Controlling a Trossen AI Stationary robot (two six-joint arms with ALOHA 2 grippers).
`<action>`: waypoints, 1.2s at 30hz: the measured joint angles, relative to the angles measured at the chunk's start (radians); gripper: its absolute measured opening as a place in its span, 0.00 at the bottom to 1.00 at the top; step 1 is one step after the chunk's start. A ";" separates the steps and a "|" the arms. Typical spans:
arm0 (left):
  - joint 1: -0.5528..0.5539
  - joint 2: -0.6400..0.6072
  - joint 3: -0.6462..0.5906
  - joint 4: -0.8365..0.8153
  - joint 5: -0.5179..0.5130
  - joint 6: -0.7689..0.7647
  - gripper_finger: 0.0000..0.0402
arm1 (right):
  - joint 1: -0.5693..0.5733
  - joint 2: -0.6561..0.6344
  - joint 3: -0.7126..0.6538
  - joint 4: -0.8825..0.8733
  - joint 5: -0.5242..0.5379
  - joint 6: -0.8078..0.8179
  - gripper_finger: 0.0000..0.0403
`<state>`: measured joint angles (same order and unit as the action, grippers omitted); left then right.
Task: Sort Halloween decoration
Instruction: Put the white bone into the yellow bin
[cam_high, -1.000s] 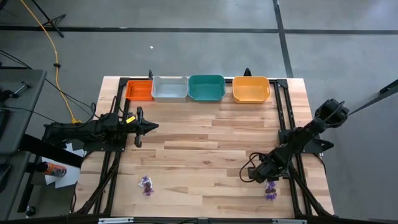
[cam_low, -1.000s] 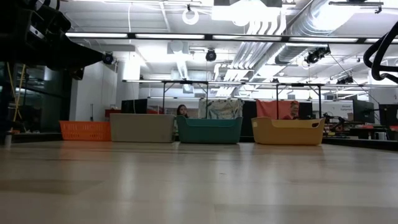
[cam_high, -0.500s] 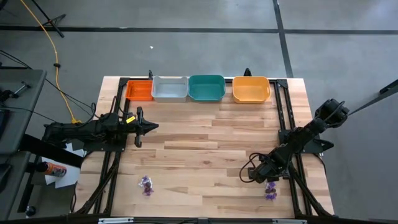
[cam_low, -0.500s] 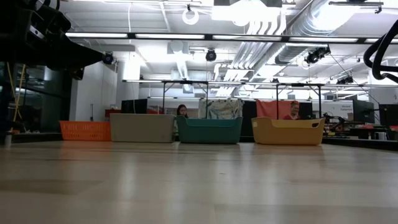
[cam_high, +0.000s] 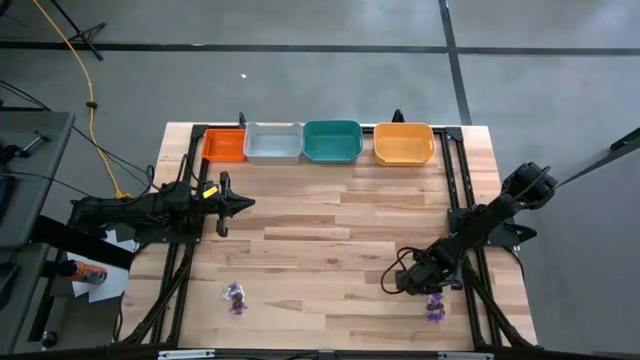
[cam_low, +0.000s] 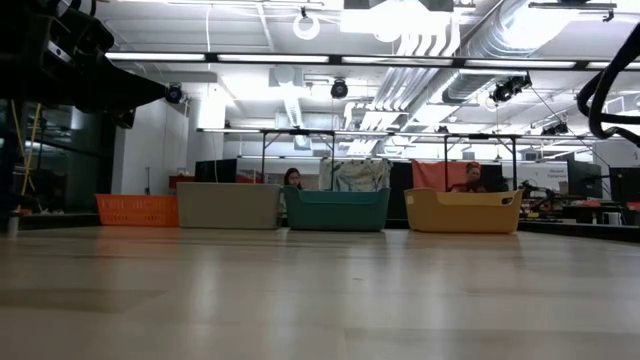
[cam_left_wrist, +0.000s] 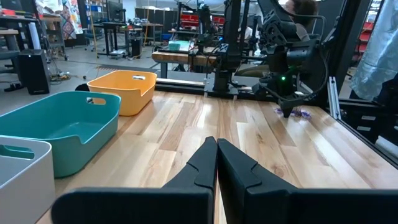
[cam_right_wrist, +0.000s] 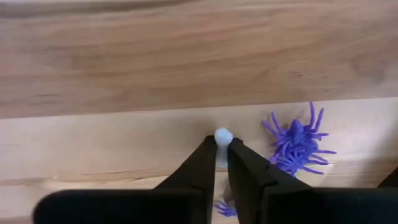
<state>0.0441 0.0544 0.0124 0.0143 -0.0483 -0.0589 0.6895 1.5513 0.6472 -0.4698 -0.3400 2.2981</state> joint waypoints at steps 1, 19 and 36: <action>0.000 0.000 0.000 0.000 0.000 0.000 0.00 | 0.000 0.000 0.000 -0.001 0.003 -0.006 0.07; 0.000 0.000 0.000 0.000 0.000 0.000 0.00 | -0.027 -0.156 0.067 -0.020 0.452 -0.250 0.00; 0.000 0.000 0.000 0.000 0.000 0.000 0.00 | -0.461 -0.173 0.126 0.517 0.647 -1.117 0.00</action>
<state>0.0441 0.0544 0.0128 0.0143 -0.0483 -0.0589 0.2289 1.3778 0.7731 0.0472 0.3069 1.1810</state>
